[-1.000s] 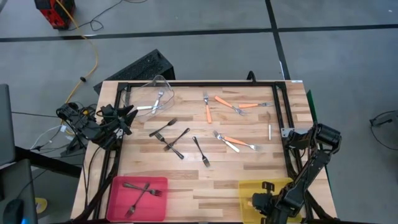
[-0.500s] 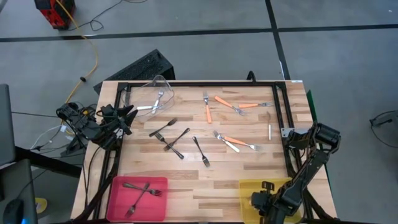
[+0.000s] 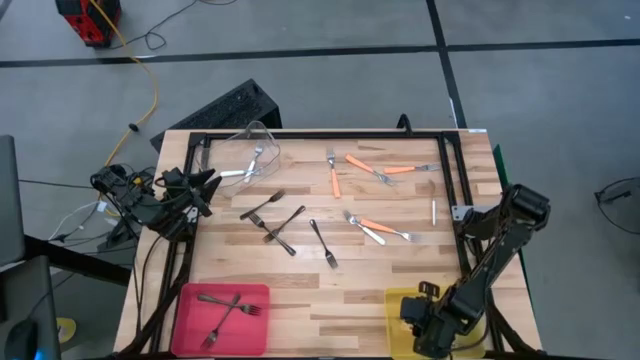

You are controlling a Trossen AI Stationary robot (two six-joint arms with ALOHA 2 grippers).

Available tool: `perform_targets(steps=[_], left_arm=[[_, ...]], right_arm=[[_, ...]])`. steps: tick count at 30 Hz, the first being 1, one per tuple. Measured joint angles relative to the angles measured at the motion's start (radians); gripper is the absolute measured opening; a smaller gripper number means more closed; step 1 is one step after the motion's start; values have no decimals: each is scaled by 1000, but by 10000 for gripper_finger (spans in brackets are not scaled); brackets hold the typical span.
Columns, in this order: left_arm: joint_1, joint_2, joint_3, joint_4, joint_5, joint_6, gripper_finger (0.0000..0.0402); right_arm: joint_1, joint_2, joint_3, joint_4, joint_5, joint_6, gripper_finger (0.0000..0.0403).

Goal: Sort silverware by color (type)
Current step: Put the black fork into the red bin

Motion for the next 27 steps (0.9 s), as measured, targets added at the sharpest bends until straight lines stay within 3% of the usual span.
perform_targets(steps=[8,14,19,27], left_arm=[[0,0,0,0,10,0,178],[0,0,0,0,12,0,178],[0,0,0,0,12,0,178],[0,0,0,-1,12,0,178]], right_arm=[[-76,-135,0,-66,18,-83,184],[-181,-191,0,-101,141,-212,184],[-319,-195,0,-101,248,-343,184],[-578,-182,1,49,293,-554,184]])
